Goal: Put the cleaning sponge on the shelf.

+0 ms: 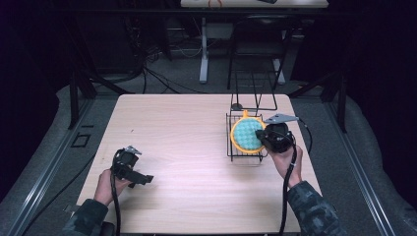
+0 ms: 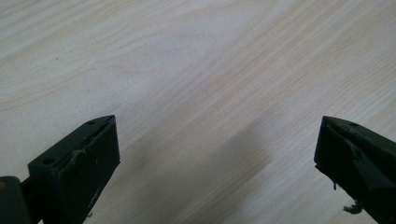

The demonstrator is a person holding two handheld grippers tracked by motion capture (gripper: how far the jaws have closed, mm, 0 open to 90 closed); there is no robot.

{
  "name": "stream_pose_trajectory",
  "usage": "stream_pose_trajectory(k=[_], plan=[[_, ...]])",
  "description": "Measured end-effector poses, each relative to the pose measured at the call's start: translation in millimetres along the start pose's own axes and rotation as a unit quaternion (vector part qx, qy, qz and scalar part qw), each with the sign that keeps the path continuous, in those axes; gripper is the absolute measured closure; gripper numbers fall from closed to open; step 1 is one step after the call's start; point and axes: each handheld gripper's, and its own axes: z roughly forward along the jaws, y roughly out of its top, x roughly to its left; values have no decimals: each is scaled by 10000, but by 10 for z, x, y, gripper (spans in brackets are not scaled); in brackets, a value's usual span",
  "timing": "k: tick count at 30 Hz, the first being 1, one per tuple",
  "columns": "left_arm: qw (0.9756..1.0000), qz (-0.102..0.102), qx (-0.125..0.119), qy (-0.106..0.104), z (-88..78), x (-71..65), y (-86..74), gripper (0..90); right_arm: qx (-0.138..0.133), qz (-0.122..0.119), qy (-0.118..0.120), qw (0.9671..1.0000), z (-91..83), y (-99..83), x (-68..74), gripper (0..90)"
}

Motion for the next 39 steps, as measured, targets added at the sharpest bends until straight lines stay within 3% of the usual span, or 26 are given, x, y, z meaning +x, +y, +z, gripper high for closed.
stream_pose_trajectory(k=[7, 11, 20, 28, 39], plan=[[10000, 10, -2, -5, -2, -8, -2, 2, 18, -26, -98, 9999, 133, -66, 24, 872], [10000, 16, 0, -4, 2, -13, 0, 2, -45, 113, -70, 9999, 189, -80, 12, 871], [10000, 5, 16, -3, 2, -2, -2, 2, -73, 269, -131, 9995, 363, -118, -114, 871], [10000, 16, 24, -8, 2, -1, -4, 2, -2, 451, -135, 9989, 466, -160, -150, 871], [10000, 19, 30, -1, 8, -3, -4, 2, 275, 373, -204, 9987, 616, -248, -158, 870]])
